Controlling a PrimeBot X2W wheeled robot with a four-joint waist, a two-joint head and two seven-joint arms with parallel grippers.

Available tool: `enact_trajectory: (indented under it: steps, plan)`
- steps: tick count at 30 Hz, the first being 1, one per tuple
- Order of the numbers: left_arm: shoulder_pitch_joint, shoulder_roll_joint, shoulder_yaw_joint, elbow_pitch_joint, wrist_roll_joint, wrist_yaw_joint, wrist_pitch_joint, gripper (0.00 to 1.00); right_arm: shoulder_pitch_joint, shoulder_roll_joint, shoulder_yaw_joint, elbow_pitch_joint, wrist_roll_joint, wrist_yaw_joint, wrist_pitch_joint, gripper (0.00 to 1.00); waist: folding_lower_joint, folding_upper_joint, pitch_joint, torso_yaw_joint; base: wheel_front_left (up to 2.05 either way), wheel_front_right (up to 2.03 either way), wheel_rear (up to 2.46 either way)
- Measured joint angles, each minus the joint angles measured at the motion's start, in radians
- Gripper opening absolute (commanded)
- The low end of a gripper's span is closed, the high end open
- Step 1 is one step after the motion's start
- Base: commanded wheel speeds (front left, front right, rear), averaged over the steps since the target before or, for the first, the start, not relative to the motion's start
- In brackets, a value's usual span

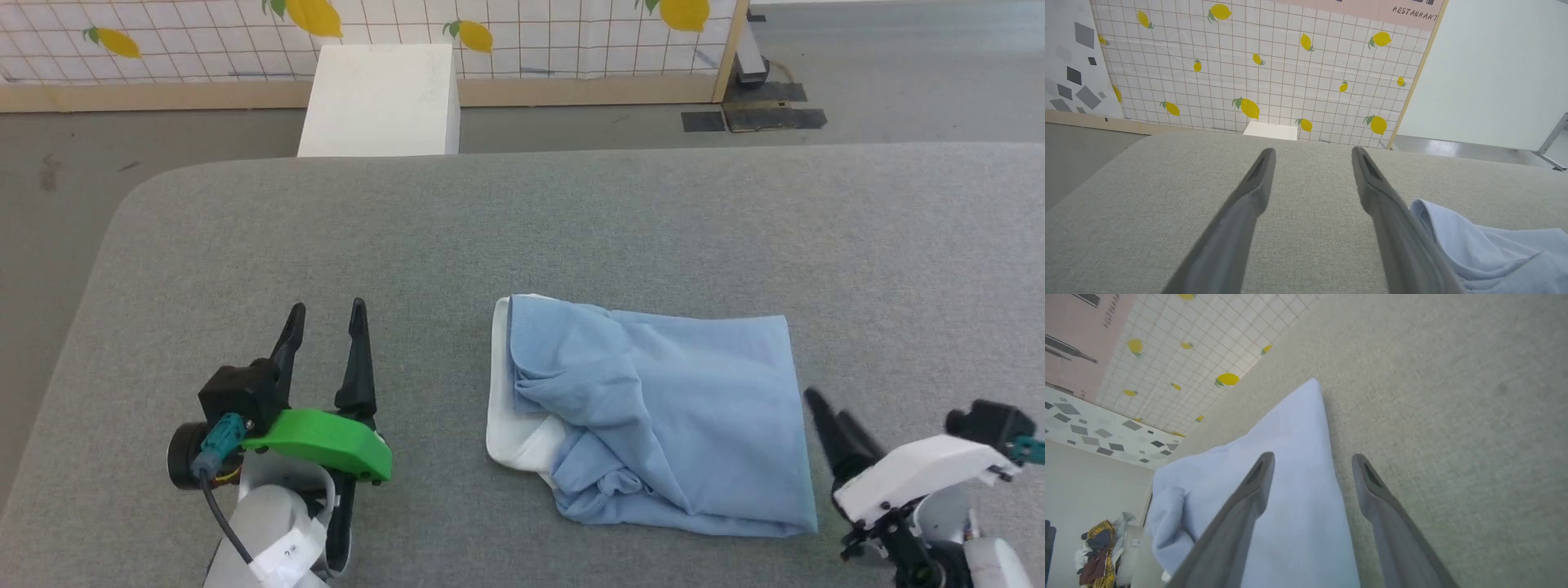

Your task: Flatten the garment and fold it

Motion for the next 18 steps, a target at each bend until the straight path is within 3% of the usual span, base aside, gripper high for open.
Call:
enact_trajectory:
  steps: [11, 12, 13, 14, 15, 16, 18]
  plan:
    - [-0.001, 0.000, -0.012, 0.000, -0.003, 0.000, 0.000, 1.00, -0.183, -0.002, 0.027, 0.320, 0.134, 0.000, 0.180, 1.00, 0.0000, 0.0000, 0.016, 0.011, 0.00, 0.00, 0.00]
    - [-0.001, 0.000, -0.014, 0.000, -0.003, 0.000, 0.000, 1.00, -0.200, -0.006, 0.039, 0.339, 0.141, 0.000, 0.201, 0.89, 0.0000, 0.0000, 0.017, 0.013, 0.00, 0.00, 0.00]
    - [-0.002, 0.000, -0.015, 0.001, -0.004, 0.000, 0.000, 1.00, -0.213, -0.011, 0.052, 0.353, 0.149, 0.000, 0.222, 0.47, 0.0000, 0.0000, 0.018, 0.015, 0.00, 0.00, 0.00]
    - [-0.002, 0.000, -0.016, 0.001, -0.004, 0.000, 0.000, 1.00, -0.221, -0.012, 0.065, 0.358, 0.147, 0.000, 0.233, 0.37, 0.0000, 0.0000, 0.018, 0.017, 0.00, 0.00, 0.00]
    - [-0.002, 0.000, -0.016, 0.001, -0.005, 0.000, 0.000, 1.00, -0.228, -0.012, 0.076, 0.363, 0.145, 0.000, 0.243, 0.07, 0.0000, 0.0000, 0.019, 0.018, 0.00, 0.00, 0.00]
    - [-0.002, 0.000, -0.016, 0.001, -0.005, 0.000, 0.000, 1.00, -0.229, -0.010, 0.086, 0.364, 0.142, 0.000, 0.248, 0.00, 0.0000, 0.0000, 0.020, 0.018, 0.00, 0.00, 0.00]
    - [-0.002, 0.000, -0.016, 0.002, -0.005, 0.000, 0.000, 1.00, -0.229, -0.007, 0.099, 0.358, 0.114, 0.000, 0.247, 0.00, 0.0000, 0.0000, 0.021, 0.017, 0.00, 0.00, 0.00]
